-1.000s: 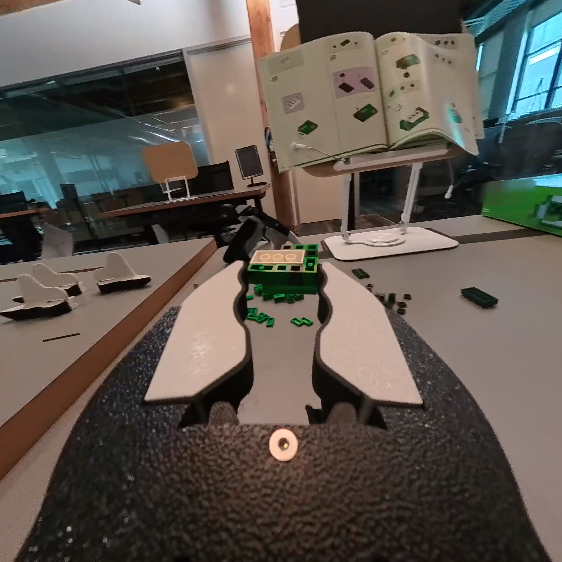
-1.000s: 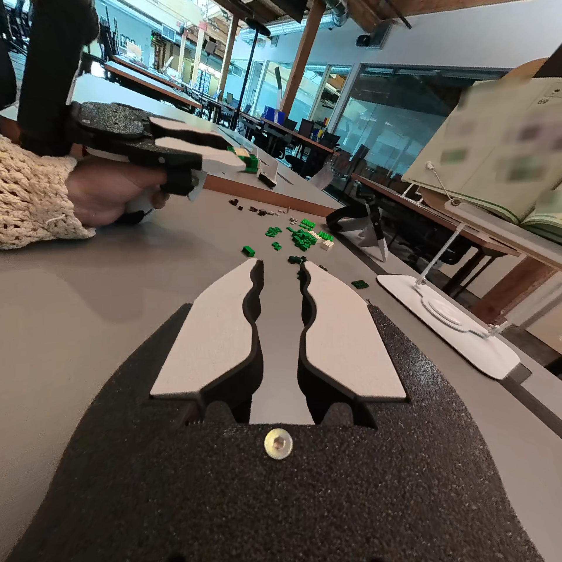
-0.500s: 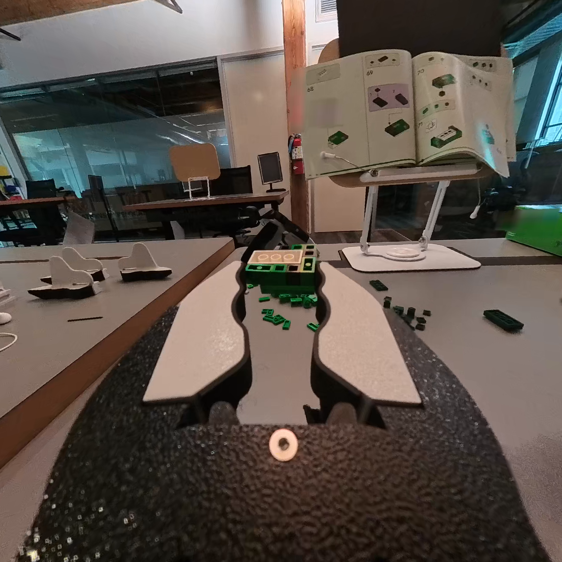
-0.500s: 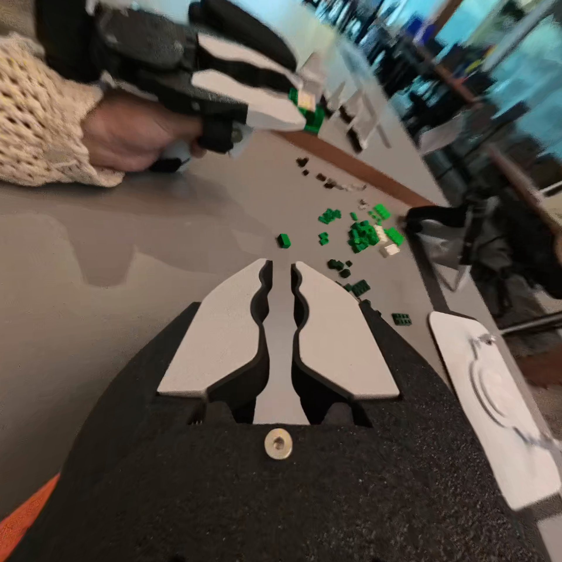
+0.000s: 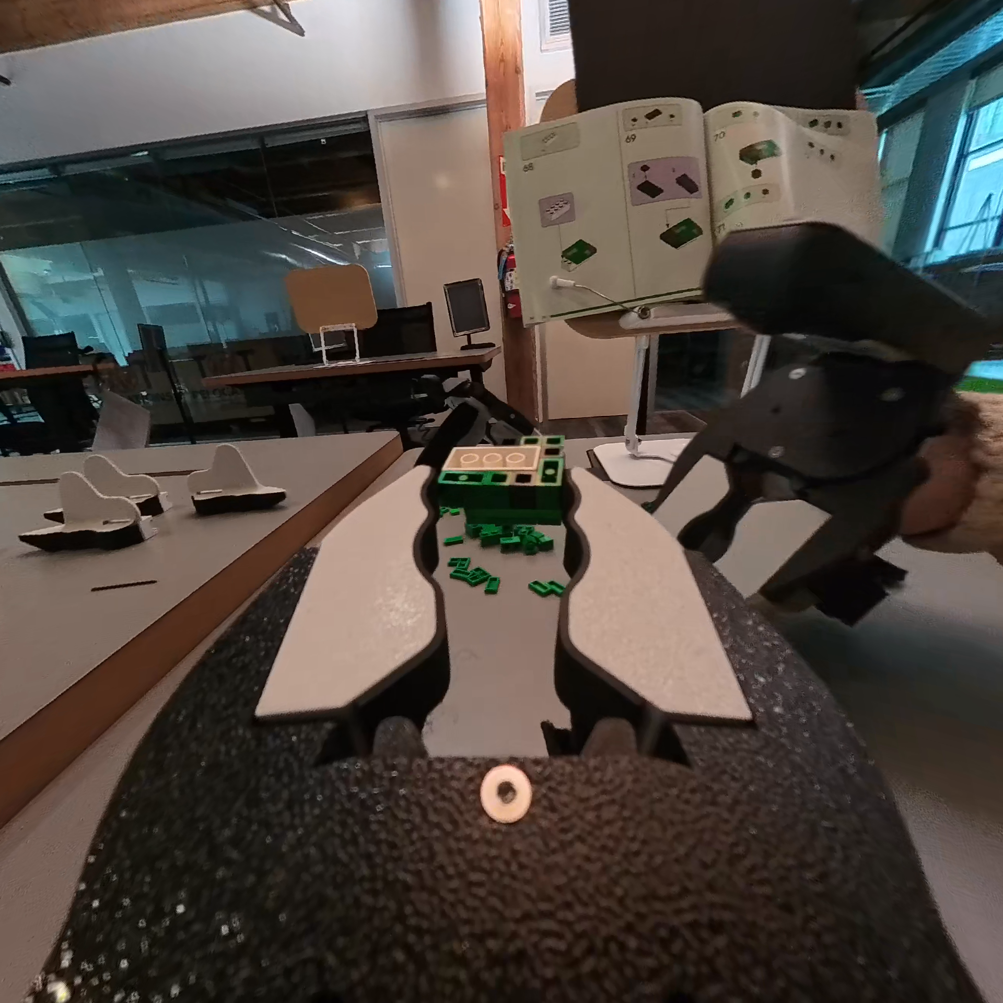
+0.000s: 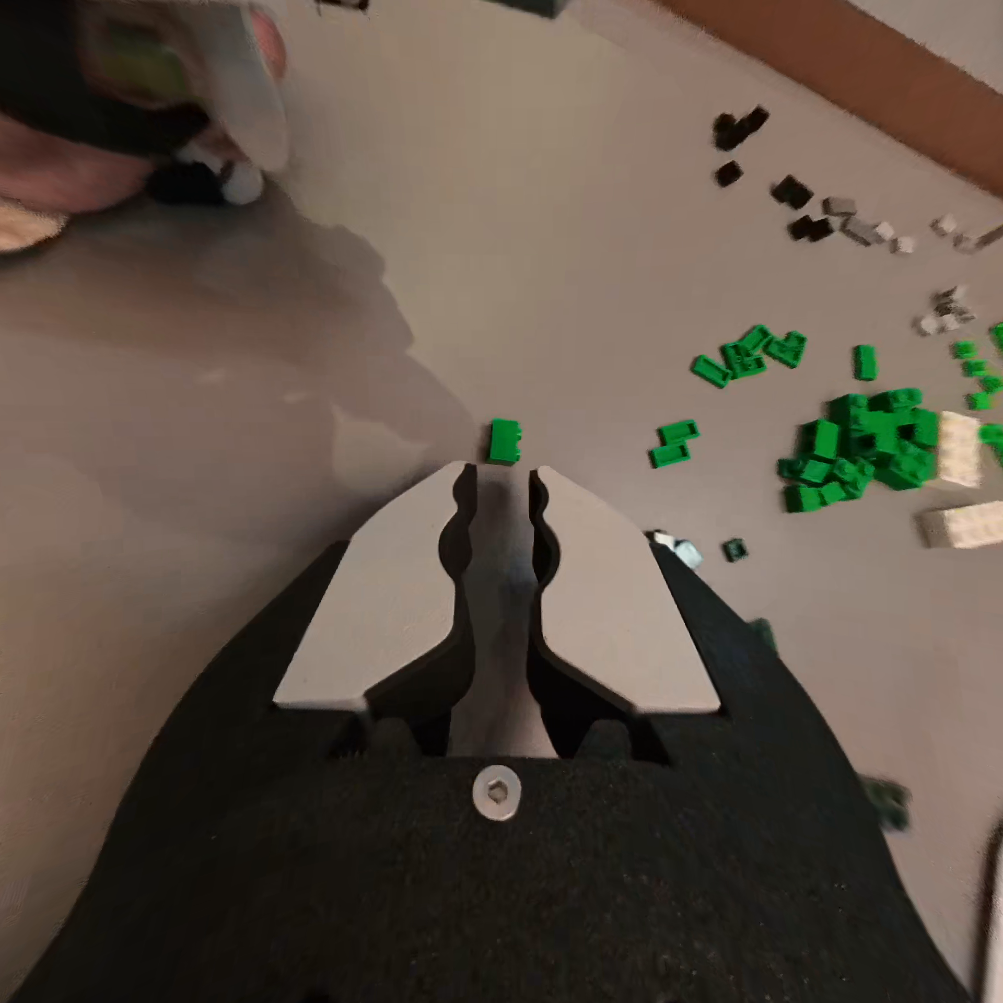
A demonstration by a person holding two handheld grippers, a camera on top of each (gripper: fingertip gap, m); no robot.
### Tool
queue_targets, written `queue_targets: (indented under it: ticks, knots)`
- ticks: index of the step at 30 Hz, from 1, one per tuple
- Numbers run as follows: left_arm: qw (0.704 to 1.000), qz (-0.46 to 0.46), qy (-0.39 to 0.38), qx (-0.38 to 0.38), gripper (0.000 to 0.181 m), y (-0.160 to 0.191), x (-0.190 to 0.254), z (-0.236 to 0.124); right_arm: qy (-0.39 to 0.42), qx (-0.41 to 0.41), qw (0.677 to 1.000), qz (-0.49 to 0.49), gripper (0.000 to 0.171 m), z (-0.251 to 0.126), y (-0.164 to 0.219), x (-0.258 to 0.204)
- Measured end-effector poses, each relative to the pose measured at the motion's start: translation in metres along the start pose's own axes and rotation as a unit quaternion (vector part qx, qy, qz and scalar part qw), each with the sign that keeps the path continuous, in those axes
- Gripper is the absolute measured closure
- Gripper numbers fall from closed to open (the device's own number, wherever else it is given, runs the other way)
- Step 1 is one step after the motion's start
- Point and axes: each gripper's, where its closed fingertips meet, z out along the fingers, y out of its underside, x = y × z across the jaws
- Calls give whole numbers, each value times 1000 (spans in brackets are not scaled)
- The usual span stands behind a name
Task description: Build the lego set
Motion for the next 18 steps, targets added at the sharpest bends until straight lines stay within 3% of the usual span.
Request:
queue_targets:
  ticks: [9, 11, 18]
  knots:
    - [1000, -7, 3, 0, 138, 0, 0, 1, -41, -20, 999, -6, 152, 16, 1, 1]
    - [1000, -5, 3, 0, 138, 0, 0, 1, -39, -27, 999, -13, 159, 17, 3, 1]
    - [998, 32, 46, -40, 138, 10, 17, 3, -21, 8, 1000, -14, 160, -23, -8, -7]
